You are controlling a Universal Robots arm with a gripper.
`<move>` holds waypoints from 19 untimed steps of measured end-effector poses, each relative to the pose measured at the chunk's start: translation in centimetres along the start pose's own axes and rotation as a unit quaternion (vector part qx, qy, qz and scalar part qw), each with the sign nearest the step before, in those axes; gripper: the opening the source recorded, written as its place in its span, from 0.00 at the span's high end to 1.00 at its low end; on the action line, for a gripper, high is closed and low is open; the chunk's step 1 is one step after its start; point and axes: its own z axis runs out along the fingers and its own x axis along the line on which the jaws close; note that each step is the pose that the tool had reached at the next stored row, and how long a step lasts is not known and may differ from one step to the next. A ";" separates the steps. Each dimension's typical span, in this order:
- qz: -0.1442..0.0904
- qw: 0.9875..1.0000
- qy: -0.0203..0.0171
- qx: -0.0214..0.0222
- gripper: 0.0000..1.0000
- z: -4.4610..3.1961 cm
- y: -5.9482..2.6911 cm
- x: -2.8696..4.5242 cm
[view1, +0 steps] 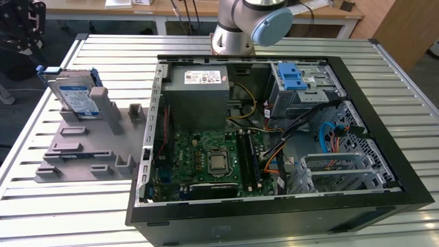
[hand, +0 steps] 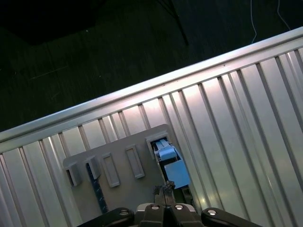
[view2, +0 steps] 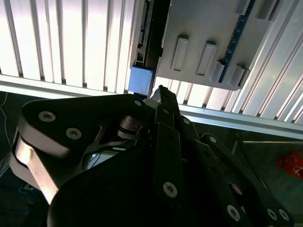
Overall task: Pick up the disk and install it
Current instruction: 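Pick up the disk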
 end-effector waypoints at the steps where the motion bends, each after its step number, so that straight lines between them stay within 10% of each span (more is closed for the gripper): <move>1: 0.000 1.000 0.000 0.000 0.89 0.03 0.00 0.00; 19: 0.000 1.000 0.000 0.000 0.89 0.43 -0.14 -0.05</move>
